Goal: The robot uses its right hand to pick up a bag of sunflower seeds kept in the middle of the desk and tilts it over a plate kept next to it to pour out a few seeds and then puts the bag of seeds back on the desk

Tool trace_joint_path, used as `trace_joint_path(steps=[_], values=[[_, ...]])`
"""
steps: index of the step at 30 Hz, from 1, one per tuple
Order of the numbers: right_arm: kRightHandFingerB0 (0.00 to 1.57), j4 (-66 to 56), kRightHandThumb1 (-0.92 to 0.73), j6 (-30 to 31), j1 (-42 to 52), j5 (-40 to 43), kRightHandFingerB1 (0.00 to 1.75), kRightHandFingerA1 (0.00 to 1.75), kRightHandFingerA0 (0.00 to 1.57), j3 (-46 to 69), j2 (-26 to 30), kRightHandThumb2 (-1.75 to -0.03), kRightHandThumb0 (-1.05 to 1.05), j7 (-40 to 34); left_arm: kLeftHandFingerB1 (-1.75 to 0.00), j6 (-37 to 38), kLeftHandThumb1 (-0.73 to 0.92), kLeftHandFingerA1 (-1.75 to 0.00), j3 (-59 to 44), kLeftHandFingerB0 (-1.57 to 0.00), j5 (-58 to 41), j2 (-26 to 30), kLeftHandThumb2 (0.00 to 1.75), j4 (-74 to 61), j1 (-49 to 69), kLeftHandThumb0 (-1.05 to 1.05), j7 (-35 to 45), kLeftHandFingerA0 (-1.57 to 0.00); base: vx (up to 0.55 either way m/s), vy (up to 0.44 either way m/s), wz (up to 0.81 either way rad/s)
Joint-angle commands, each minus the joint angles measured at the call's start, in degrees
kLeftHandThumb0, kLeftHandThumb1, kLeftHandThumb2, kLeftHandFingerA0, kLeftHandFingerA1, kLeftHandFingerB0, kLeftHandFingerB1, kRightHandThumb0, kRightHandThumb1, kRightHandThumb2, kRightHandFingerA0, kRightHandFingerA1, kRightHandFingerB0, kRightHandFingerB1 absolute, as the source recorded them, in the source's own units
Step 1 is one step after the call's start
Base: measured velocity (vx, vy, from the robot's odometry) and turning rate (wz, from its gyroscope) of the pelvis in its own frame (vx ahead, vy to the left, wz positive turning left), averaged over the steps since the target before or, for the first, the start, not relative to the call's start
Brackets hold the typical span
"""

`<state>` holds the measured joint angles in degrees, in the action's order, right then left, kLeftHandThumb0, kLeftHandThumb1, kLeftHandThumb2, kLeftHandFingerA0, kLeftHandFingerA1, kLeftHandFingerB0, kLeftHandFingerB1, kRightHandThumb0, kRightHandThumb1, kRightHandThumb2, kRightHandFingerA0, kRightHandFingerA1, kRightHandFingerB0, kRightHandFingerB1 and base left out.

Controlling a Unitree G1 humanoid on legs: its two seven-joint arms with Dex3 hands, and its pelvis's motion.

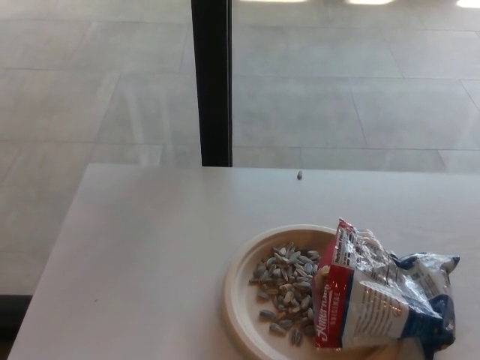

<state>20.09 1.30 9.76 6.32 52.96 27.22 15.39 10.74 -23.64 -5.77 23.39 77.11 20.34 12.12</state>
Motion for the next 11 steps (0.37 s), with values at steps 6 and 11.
trace_joint_path(steps=[6, 11], values=[[0.0, 15.8, -0.62, 3.5, 1.2, 21.8, 0.29, 0.58, 0.0, 23.3, -18.3, -1.06, -0.89, -20.0, -0.39, -0.4, 0.79, -0.47, -2.4, -0.48, -2.0, 0.7, 0.64, 0.2, -2.2, -0.75, 0.1, -0.62, 0.0, 0.0, 0.0], [0.0, 33.9, -0.7, -1.1, -0.3, 17.4, 0.04, 0.28, 0.0, 20.0, -12.7, -1.05, -1.05, -15.0, -0.38, -0.1, 0.8, -0.45, -1.8, -0.43, -1.2, 0.4, 0.65, 0.0, -2.3, -0.74, -0.2, -0.58, 0.0, 0.0, 0.0]])
